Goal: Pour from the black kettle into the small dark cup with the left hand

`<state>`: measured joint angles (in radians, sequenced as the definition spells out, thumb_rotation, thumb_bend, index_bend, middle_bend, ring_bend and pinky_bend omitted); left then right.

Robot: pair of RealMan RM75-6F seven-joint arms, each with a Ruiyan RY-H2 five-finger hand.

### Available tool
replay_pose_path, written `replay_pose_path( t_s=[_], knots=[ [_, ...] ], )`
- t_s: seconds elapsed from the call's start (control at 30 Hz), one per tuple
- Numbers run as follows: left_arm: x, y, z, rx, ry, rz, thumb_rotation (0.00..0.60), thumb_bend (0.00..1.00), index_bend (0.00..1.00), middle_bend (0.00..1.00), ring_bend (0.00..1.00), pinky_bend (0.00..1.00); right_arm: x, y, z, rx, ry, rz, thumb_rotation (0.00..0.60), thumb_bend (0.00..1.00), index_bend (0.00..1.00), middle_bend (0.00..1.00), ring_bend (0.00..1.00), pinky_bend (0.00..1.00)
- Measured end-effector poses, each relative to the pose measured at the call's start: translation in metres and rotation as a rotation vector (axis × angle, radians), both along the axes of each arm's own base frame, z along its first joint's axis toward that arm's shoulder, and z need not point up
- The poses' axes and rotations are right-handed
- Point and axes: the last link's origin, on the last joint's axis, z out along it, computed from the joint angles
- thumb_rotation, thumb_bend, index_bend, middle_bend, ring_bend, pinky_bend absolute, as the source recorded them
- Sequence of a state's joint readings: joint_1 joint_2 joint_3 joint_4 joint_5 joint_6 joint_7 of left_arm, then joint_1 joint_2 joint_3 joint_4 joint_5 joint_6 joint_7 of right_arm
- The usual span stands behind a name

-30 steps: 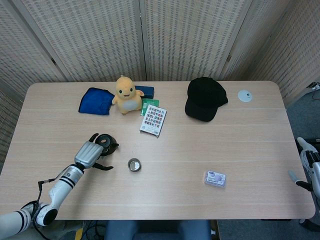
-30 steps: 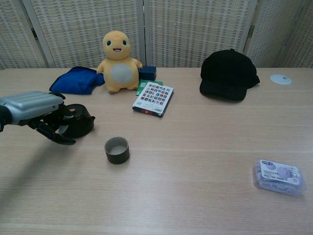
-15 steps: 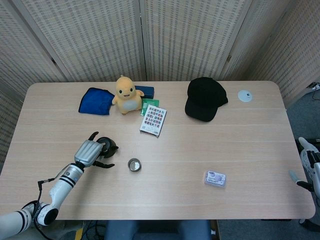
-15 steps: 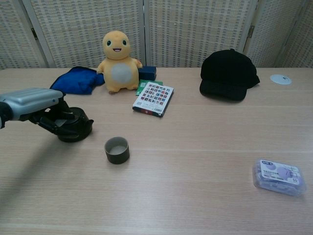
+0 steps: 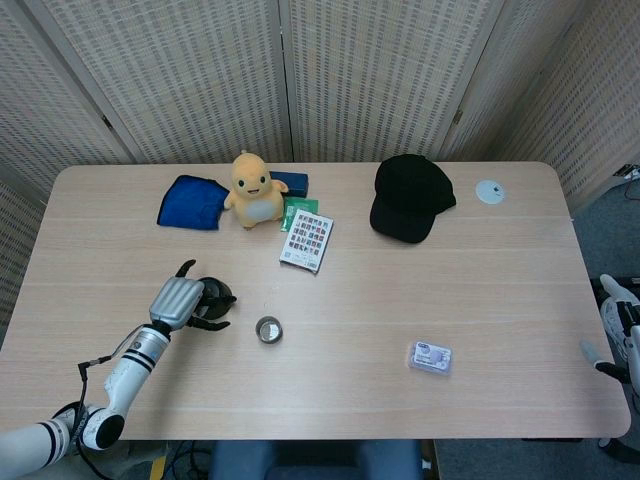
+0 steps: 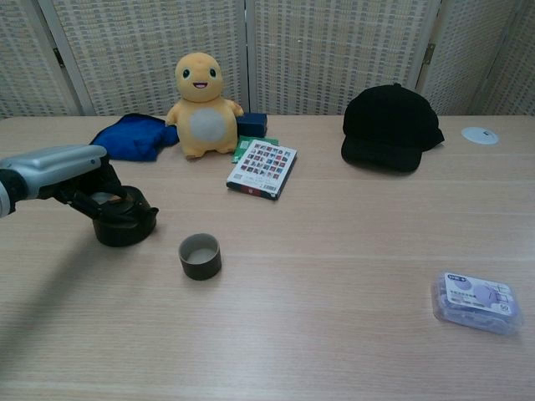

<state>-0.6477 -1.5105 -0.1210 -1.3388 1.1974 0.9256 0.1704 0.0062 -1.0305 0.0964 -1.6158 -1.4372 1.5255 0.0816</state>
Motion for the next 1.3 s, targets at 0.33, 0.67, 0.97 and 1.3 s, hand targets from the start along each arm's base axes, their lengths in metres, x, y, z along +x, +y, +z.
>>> replay_pose_path(
  t_s=[0.33, 0.67, 0.97, 1.3],
  knots=[
    [0.005, 0.002, -0.001, 0.021, -0.06, 0.045, 0.318, 0.12, 0.97, 1.0, 0.91, 0.0, 0.0, -0.001, 0.0, -0.002, -0.001, -0.001, 0.6, 0.24, 0.1, 0.2, 0.14, 0.17],
    [0.006, 0.004, 0.002, 0.067, -0.094, 0.058, 0.241, 0.22, 1.0, 1.0, 0.93, 0.0, 0.0, 0.0, 0.001, -0.006, -0.002, -0.003, 0.6, 0.24, 0.1, 0.2, 0.14, 0.17],
    [0.009, 0.006, 0.006, 0.137, -0.136, 0.042, 0.228, 0.32, 1.0, 1.0, 0.95, 0.1, 0.0, -0.001, 0.0, -0.005, -0.003, -0.002, 0.6, 0.24, 0.1, 0.2, 0.14, 0.17],
    [0.011, 0.006, 0.01, 0.18, -0.164, 0.017, 0.34, 0.35, 1.0, 1.0, 0.96, 0.19, 0.001, -0.001, 0.0, -0.005, -0.004, -0.002, 0.6, 0.24, 0.11, 0.2, 0.14, 0.17]
  ],
)
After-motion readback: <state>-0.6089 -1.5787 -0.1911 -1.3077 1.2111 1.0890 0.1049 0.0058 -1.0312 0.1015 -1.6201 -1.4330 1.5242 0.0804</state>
